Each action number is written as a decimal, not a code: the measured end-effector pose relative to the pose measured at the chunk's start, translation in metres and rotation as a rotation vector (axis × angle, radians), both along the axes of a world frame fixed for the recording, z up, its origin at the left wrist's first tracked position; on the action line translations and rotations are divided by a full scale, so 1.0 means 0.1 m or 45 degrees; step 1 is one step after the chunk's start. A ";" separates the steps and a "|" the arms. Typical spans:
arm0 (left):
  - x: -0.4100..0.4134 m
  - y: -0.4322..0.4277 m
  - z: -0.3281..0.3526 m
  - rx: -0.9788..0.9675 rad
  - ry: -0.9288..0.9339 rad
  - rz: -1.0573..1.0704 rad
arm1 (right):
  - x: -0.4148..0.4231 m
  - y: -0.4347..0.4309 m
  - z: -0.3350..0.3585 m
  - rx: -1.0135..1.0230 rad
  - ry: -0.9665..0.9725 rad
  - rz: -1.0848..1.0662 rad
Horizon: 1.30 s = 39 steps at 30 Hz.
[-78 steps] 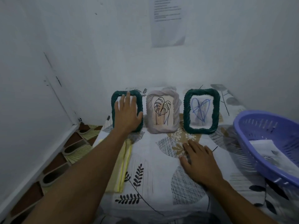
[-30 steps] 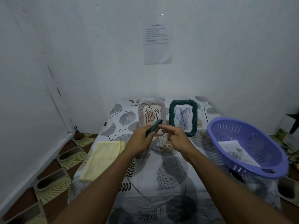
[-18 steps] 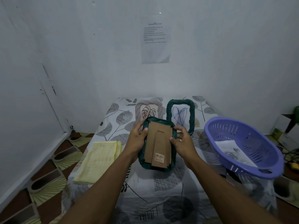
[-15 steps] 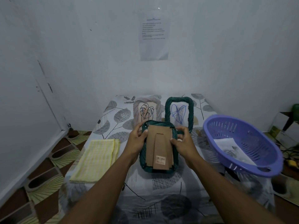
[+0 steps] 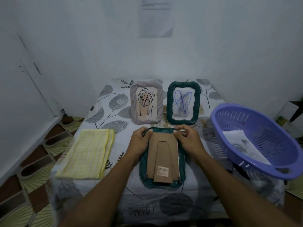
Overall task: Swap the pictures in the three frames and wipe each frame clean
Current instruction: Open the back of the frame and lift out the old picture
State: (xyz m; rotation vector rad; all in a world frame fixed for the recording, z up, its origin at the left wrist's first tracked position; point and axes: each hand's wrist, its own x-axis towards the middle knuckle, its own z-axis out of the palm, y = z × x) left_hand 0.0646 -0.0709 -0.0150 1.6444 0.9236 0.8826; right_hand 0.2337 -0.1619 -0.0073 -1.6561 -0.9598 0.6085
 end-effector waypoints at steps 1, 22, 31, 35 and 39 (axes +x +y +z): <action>0.01 0.00 0.00 0.029 0.020 -0.002 | 0.00 0.01 -0.02 0.010 0.013 -0.015; 0.01 -0.04 0.10 -0.083 0.051 0.019 | -0.02 -0.05 0.02 -0.012 0.254 -0.067; -0.17 -0.15 0.19 -0.425 -0.026 -0.204 | 0.10 0.19 0.20 0.094 0.484 -0.288; -0.11 -0.14 0.17 -0.520 -0.154 -0.065 | 0.03 0.07 0.19 -0.023 0.496 -0.178; -0.05 -0.17 0.14 -0.586 -0.312 0.029 | -0.03 -0.20 0.03 -0.134 0.437 0.061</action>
